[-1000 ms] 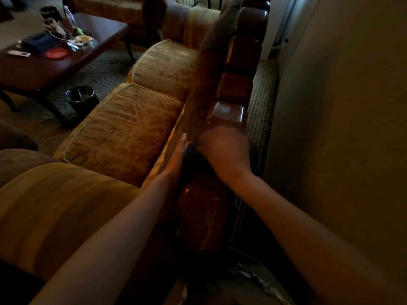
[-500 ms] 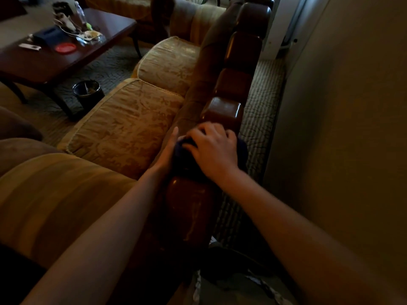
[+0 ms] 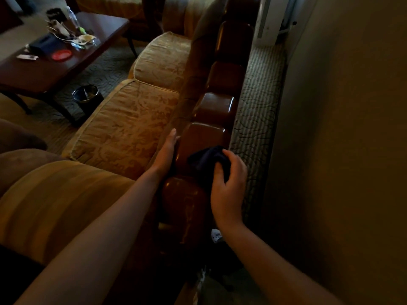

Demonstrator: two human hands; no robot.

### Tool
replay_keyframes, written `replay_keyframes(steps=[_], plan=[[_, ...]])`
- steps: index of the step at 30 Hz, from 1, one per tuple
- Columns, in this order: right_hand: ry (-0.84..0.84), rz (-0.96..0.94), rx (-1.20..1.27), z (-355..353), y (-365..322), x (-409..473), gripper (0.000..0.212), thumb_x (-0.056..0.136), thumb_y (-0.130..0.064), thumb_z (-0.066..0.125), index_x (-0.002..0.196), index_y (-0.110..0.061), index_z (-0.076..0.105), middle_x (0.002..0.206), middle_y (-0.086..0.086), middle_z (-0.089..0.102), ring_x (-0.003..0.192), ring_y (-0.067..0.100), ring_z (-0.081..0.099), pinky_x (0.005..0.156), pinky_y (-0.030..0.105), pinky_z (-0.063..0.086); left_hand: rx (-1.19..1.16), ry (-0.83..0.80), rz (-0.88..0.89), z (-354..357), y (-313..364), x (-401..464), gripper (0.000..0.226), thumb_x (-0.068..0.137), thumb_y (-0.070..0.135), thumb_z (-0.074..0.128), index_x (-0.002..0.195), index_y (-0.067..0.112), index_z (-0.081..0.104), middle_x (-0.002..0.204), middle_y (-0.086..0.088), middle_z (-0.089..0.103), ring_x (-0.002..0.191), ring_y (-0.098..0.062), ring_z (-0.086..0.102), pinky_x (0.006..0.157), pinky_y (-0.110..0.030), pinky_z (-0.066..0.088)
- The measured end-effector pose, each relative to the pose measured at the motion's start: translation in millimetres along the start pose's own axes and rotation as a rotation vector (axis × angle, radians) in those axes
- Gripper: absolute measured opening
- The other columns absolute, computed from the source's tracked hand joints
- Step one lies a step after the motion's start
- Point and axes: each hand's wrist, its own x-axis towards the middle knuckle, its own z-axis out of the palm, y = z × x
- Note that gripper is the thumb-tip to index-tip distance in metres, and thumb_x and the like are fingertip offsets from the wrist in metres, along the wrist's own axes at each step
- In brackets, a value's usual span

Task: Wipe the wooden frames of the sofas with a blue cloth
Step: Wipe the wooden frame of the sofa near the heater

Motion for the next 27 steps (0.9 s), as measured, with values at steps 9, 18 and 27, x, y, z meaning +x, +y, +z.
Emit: replay_keyframes(steps=[9,18,27], plan=[[-0.038,0.427,0.115,24.5,22.8,147.8,0.039,0.1,-0.024,0.04,0.135,-0.009,0.042,0.131,0.011,0.053,0.118,0.024,0.053,0.095,0.034,0.045,0.014,0.066,0.045,5.1,1.8,-1.1,0.036,0.103,0.038,0.027,0.079,0.025,0.051,0.048,0.017,0.062,0.048,0.004,0.061,0.049,-0.011,0.047],[-0.026,0.319,0.268,-12.8,10.2,5.1,0.034,0.097,-0.014,0.048,0.122,-0.035,0.052,0.107,-0.027,0.057,0.108,-0.005,0.055,0.098,0.021,0.044,0.033,0.114,0.057,1.7,-0.3,2.9,0.03,0.101,0.042,0.034,0.08,0.031,0.053,0.065,0.015,0.065,0.068,-0.004,0.062,0.071,-0.026,0.046],[0.04,0.458,-0.007,41.4,75.9,164.6,0.03,0.092,-0.005,0.05,0.118,0.002,0.062,0.118,0.02,0.061,0.107,0.03,0.057,0.08,0.026,0.04,0.076,0.056,0.061,0.5,-0.9,5.0,0.057,0.104,0.031,0.029,0.062,0.029,0.068,0.049,0.017,0.063,0.049,0.005,0.061,0.055,-0.015,0.047]])
